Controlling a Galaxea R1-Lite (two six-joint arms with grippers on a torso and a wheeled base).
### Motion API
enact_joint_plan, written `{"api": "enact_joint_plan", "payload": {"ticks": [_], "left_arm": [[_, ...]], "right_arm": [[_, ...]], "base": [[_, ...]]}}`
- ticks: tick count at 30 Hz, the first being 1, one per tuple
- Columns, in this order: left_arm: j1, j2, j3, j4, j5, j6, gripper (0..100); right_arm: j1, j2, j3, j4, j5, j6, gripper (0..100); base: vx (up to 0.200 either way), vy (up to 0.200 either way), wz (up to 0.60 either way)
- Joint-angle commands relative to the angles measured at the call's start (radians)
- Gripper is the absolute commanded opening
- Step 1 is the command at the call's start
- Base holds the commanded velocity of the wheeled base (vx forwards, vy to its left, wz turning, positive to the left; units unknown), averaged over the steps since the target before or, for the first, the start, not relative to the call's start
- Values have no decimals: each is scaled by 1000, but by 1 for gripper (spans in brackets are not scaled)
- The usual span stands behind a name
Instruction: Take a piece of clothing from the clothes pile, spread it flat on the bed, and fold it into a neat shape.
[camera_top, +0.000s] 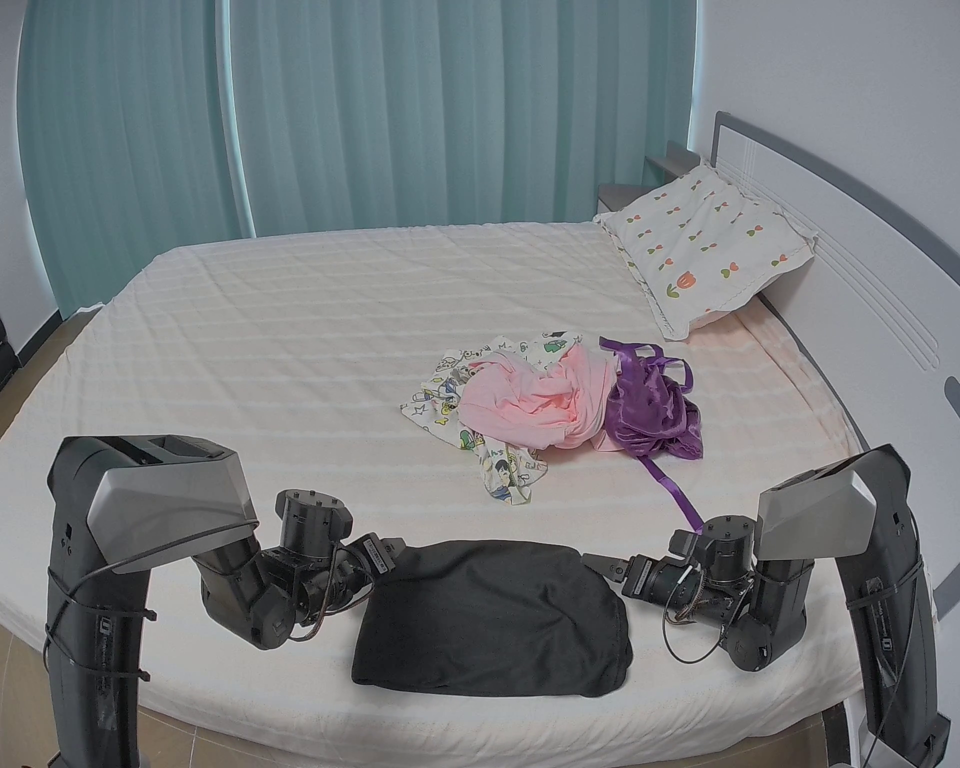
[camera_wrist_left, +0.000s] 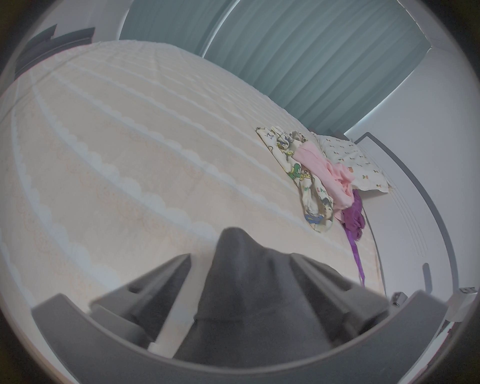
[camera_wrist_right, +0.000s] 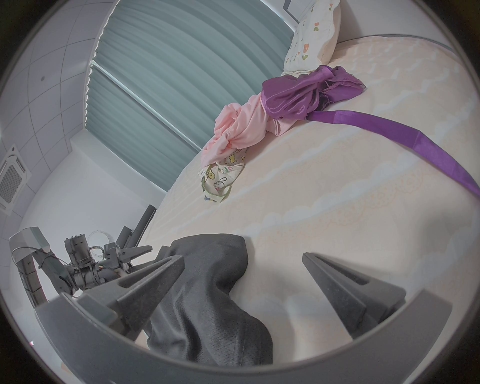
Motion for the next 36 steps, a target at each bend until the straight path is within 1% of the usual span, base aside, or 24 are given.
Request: {"api": "enact_joint_plan", "payload": {"ticks": [1, 2, 3, 4, 10, 14, 19, 20, 23, 24, 26, 29, 31, 32, 36], "left_arm": [[-1, 48, -37, -3, 34, 5, 0], [-1, 48, -37, -3, 34, 5, 0], [-4, 68, -65, -4, 70, 3, 0], [-4, 76, -74, -9, 85, 3, 0], [-6, 83, -80, -32, 108, -3, 0], [-4, 100, -80, -81, 157, -25, 0], [-3, 94, -69, -87, 157, -55, 0], [2, 85, -63, -86, 154, -104, 0], [9, 40, -60, -63, 126, -167, 0], [11, 25, -54, -44, 111, -166, 100], [17, -10, -63, 10, 68, -153, 100], [29, -20, -94, 29, -1, -113, 100], [25, -6, -106, 25, -9, -97, 100], [23, 34, -117, 20, -9, -63, 100], [31, 85, -129, 19, -10, 69, 100]], "right_arm": [[1, 4, -4, -3, 1, 0, 100], [1, 4, -4, -3, 1, 0, 100], [1, 4, -4, -3, 1, 0, 100], [1, 4, -4, -3, 1, 0, 100], [1, 4, -4, -8, 4, 0, 100], [0, 6, -12, -6, 6, 0, 100], [1, 11, -12, -11, 6, 0, 100], [1, 11, -12, -11, 4, 2, 100], [1, 11, -12, -11, 4, 2, 100], [1, 12, -12, -11, 4, 2, 100], [1, 12, -13, -11, 4, 0, 100], [1, 12, -13, -11, 4, 2, 100], [1, 12, -13, -11, 3, 0, 100], [1, 14, -13, -11, 3, 0, 100], [1, 15, -15, -11, 6, 0, 100]], "base": [[0, 0, 0], [0, 0, 0], [0, 0, 0], [0, 0, 0], [0, 0, 0], [0, 0, 0], [0, 0, 0], [0, 0, 0], [0, 0, 0], [0, 0, 0], [0, 0, 0], [0, 0, 0], [0, 0, 0], [0, 0, 0], [0, 0, 0]]}}
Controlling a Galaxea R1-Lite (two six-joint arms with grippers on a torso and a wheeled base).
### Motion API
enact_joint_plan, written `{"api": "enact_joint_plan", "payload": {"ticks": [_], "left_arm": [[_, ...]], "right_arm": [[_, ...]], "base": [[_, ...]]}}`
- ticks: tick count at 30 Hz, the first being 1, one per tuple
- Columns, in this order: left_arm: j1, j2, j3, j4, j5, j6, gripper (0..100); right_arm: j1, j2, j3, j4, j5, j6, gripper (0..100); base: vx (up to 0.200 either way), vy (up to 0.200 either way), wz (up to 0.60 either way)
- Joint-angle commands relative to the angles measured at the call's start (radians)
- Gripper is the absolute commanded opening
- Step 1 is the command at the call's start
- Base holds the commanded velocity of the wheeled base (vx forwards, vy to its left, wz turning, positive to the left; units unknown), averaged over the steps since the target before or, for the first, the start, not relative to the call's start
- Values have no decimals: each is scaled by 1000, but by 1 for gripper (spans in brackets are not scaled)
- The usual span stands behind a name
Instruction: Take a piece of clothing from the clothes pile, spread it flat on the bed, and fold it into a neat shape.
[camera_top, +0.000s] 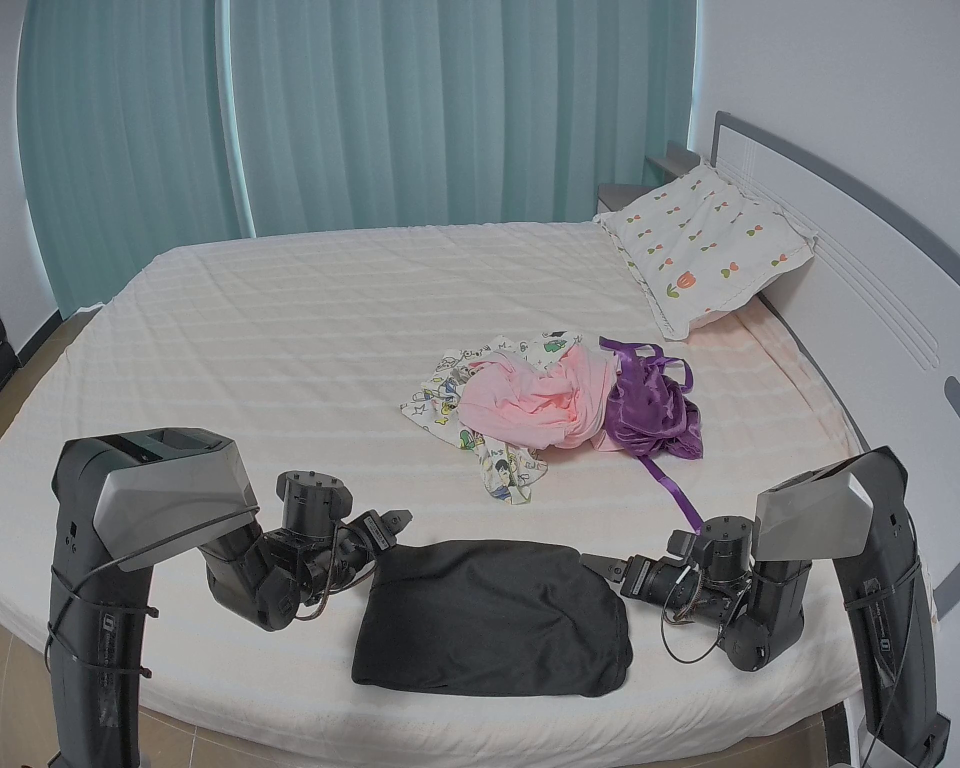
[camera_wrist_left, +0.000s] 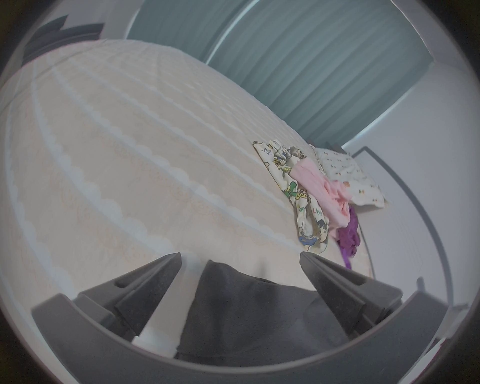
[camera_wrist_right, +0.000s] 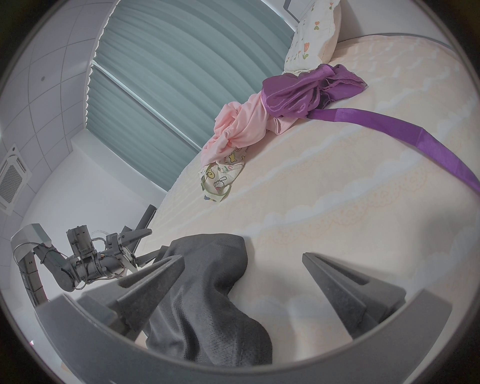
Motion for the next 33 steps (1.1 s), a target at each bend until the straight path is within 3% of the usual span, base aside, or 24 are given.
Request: {"api": "enact_joint_plan", "payload": {"ticks": [1, 5, 8, 14, 15, 17, 23, 33], "left_arm": [[4, 64, -21, -3, -3, 105, 100], [-2, 65, -18, 0, -5, 117, 100], [-18, 90, -25, -4, -8, 180, 100], [-27, 99, -56, -4, -2, 186, 100], [-27, 104, -62, -6, 3, 179, 0], [-29, 105, -64, -6, 12, 165, 0], [-24, 104, -71, -10, 136, 90, 0], [-21, 108, -64, -86, 150, 42, 0]], "right_arm": [[0, 4, -2, -10, 4, -1, 100], [2, 4, -8, -10, 6, -1, 100], [6, 6, -18, -10, 4, -1, 100], [9, 6, -20, -10, 0, -2, 100], [9, 6, -20, -10, 0, -2, 100], [9, 4, -20, -10, 0, -2, 100], [3, 9, -58, 7, 4, -4, 100], [11, 19, -78, 10, 30, -4, 100]], "base": [[0, 0, 0], [0, 0, 0], [0, 0, 0], [0, 0, 0], [0, 0, 0], [0, 0, 0], [0, 0, 0], [0, 0, 0]]}}
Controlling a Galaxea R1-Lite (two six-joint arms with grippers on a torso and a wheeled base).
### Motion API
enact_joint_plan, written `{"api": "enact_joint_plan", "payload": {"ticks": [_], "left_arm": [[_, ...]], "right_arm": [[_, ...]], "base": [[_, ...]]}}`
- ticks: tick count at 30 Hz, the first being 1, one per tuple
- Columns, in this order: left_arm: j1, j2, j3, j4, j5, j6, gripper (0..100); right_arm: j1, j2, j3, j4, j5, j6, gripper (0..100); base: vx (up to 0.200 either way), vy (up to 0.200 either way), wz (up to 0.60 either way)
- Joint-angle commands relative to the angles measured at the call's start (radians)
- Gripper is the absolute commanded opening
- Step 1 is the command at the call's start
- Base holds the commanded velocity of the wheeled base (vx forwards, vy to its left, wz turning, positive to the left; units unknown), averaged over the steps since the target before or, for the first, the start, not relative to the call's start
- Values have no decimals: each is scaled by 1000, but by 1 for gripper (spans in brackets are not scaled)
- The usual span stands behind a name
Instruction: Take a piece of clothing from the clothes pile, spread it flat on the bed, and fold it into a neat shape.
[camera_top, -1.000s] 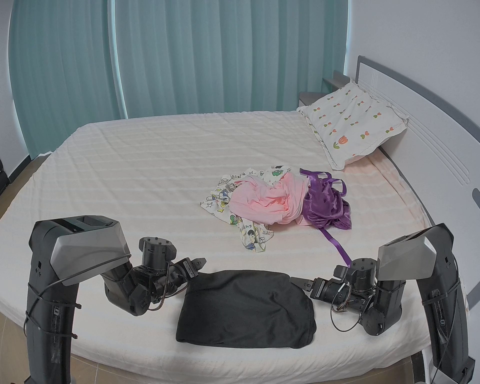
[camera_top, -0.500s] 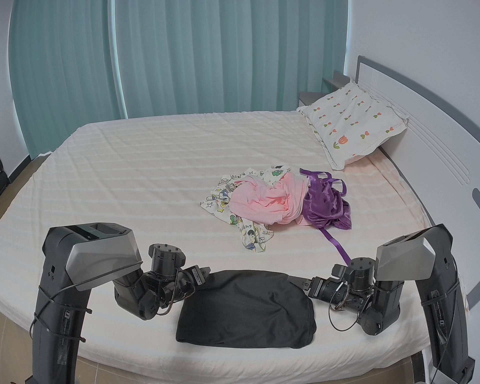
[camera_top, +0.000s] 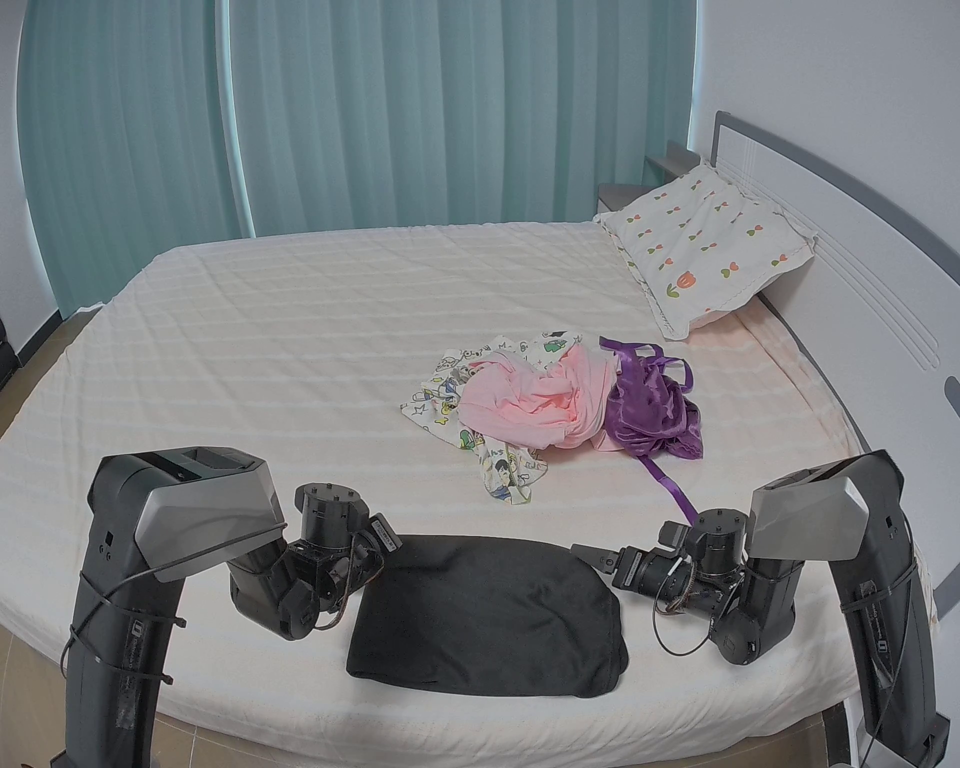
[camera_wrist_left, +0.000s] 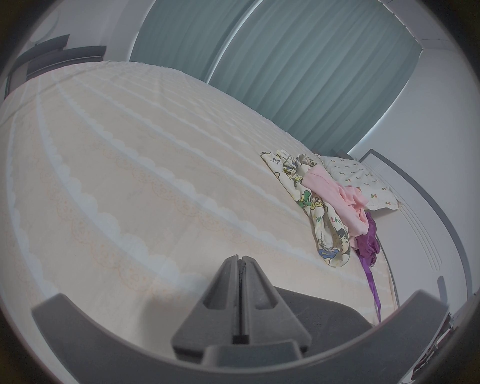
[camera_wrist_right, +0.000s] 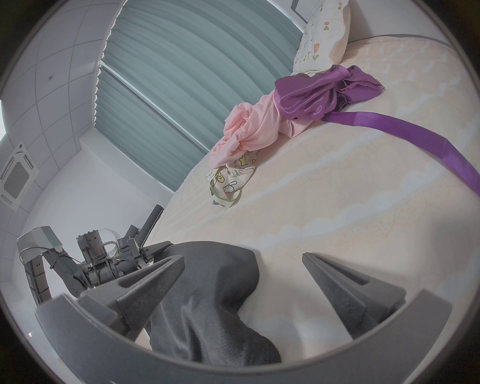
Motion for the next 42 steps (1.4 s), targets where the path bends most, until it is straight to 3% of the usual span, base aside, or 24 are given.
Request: {"api": "enact_joint_plan", "payload": {"ticks": [1, 10, 11, 19, 24, 35, 36, 37, 38, 42], "left_arm": [[0, 4, 3, -2, -2, -3, 0], [0, 3, 5, -2, -2, -26, 0], [0, 3, 5, -2, -2, -28, 0], [0, 4, 13, -2, 3, -25, 0], [0, 4, 20, -4, 3, -23, 0], [-2, 4, 20, 1, 3, -23, 0], [-2, 3, 20, 2, 1, -23, 100], [-3, 3, 20, 4, 1, -23, 100], [-2, 3, 20, 4, 1, -23, 100], [-2, 3, 20, -2, 3, -25, 100]], "right_arm": [[12, 6, -14, 1, 3, -1, 100], [61, 15, -35, 25, 5, -1, 100], [61, 14, -37, 36, 5, -1, 0], [58, 14, -32, 28, -12, 2, 0], [50, 14, -31, 16, -57, 2, 0], [40, 17, -38, 8, -60, 1, 0], [38, 17, -38, 8, -60, 1, 0], [40, 17, -38, 8, -60, 1, 0], [40, 17, -40, 8, -60, 1, 100], [38, 17, -37, 7, -60, 2, 100]], "base": [[0, 0, 0], [0, 0, 0], [0, 0, 0], [0, 0, 0], [0, 0, 0], [0, 0, 0], [0, 0, 0], [0, 0, 0], [0, 0, 0], [0, 0, 0]]}}
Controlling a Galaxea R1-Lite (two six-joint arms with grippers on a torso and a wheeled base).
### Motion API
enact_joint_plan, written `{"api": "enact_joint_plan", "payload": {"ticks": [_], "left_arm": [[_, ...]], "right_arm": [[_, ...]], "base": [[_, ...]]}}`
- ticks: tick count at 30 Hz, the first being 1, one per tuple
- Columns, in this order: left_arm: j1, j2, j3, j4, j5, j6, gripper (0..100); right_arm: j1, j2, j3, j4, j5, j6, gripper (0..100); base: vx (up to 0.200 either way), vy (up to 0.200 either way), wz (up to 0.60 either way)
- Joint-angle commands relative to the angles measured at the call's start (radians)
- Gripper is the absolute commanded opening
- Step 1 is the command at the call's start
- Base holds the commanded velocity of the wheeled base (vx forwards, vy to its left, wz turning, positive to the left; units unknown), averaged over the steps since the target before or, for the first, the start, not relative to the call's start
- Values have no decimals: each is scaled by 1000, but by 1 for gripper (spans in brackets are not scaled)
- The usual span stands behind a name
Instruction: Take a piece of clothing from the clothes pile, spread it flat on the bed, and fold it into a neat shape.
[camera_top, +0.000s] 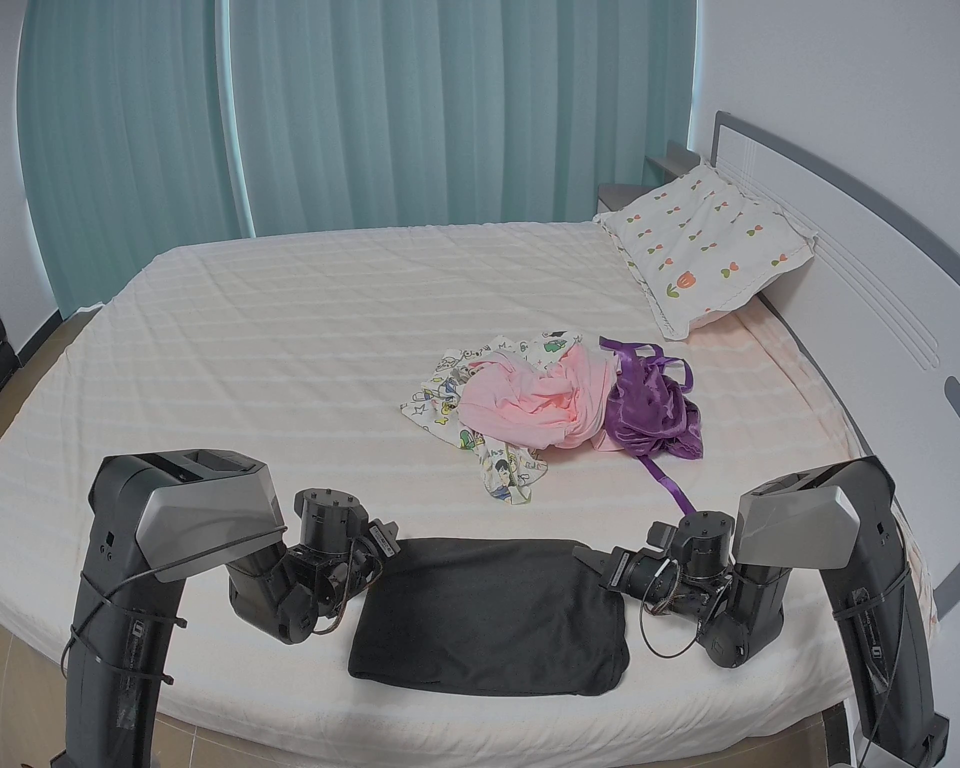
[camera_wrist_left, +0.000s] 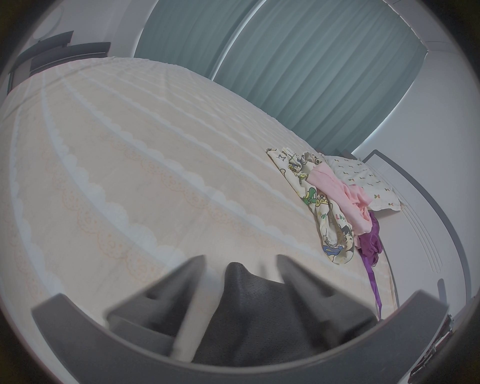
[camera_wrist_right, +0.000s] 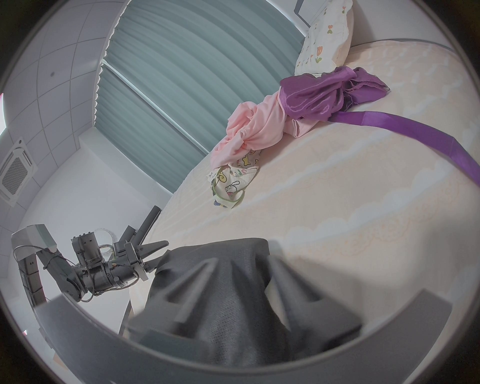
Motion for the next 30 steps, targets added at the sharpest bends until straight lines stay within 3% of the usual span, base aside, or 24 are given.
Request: {"api": "enact_joint_plan", "payload": {"ticks": [1, 7, 13, 16, 25, 30], "left_arm": [[0, -1, 0, -2, 1, -1, 100], [3, -30, 49, -5, 3, -39, 100], [-9, -132, 218, -79, -36, -71, 100], [-27, -134, 264, -125, -88, -67, 100], [-32, -129, 281, -128, -114, -56, 100], [-29, -128, 273, -128, -115, -58, 100]], "right_arm": [[0, 0, 2, -3, -1, 1, 100], [-21, -34, 42, -4, -59, 2, 100], [-12, -110, 211, -32, -53, 2, 100], [14, -113, 251, -32, -44, -1, 100], [46, -116, 323, -32, -16, -16, 100], [60, -89, 323, -32, -13, -59, 100]], "base": [[0, 0, 0], [0, 0, 0], [0, 0, 0], [-200, 0, 0], [-200, 0, 0], [0, 0, 0]]}}
